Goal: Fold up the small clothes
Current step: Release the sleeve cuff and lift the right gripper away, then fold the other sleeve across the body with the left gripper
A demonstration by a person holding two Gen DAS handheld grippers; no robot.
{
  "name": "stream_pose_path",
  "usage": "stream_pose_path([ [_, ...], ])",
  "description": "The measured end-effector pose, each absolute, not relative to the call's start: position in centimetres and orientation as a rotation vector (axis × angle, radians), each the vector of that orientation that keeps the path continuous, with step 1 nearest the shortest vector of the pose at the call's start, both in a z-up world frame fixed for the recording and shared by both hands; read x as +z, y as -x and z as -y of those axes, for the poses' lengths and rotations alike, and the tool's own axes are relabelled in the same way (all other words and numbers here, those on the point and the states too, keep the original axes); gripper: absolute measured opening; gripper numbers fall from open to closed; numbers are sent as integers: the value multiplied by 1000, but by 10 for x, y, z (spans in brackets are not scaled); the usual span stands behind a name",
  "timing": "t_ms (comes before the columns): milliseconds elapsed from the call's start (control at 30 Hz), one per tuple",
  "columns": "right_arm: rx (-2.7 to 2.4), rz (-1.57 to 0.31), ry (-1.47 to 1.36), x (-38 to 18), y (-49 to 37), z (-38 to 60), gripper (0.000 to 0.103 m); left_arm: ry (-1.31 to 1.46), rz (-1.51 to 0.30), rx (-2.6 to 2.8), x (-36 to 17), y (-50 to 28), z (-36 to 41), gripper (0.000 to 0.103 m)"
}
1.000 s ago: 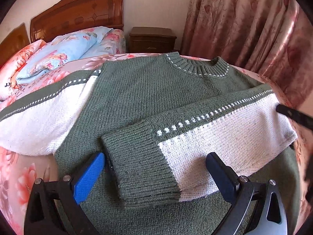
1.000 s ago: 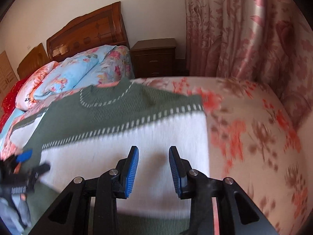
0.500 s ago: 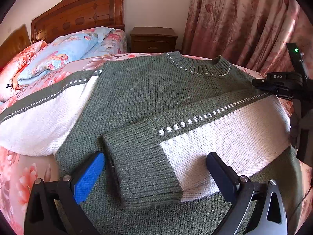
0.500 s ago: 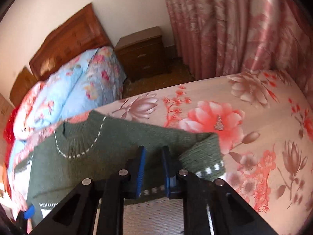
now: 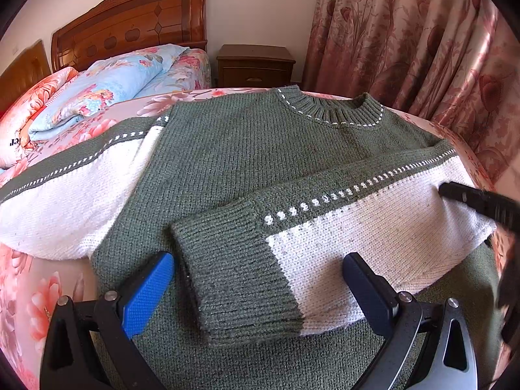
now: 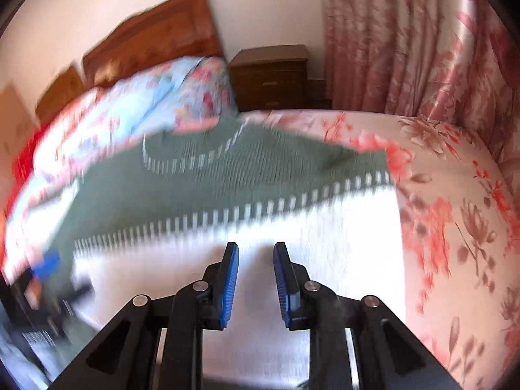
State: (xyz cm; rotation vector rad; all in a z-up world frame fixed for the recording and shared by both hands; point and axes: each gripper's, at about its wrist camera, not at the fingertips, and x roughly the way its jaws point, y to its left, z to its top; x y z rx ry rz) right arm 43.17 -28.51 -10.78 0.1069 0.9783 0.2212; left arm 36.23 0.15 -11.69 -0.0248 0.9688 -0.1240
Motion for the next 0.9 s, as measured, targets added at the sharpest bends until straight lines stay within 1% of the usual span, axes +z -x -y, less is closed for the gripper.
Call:
stream_pose_path([
  [33,226,-937,-51,-108,-422,283,22,25,-969,-124,-117,-362,-2,103],
  [100,209,-930,-17,-108,-413,286,22,25,-969,-124,-117,-362,-2,103],
  [233,167,-910,-71,-94,-390,293,22,26,-969,-124,-117,-363,-2,103],
  [333,185,-947,9,-109,-379,281,23,27,-969,-126,-117,-363,-2,103],
  [367,185,-902,24,-108,-374,279,24,31,-968,-129,-116,-362,-2,103],
  [467,187,-861,17,-112,-365,284,26,90,-952,-154,-112,-357,-14,103],
  [600,196,-862,-23,-111,-360,292,28,339,-867,-151,-99,-336,-76,103],
  [700,197,-862,-27,-112,-360,295,28,527,-785,-17,-92,-319,-160,103],
  [767,189,-862,-11,-112,-360,292,29,614,-786,68,-96,-314,-210,103],
  [900,185,-861,-5,-114,-364,283,29,916,-720,182,-116,-297,-316,103],
])
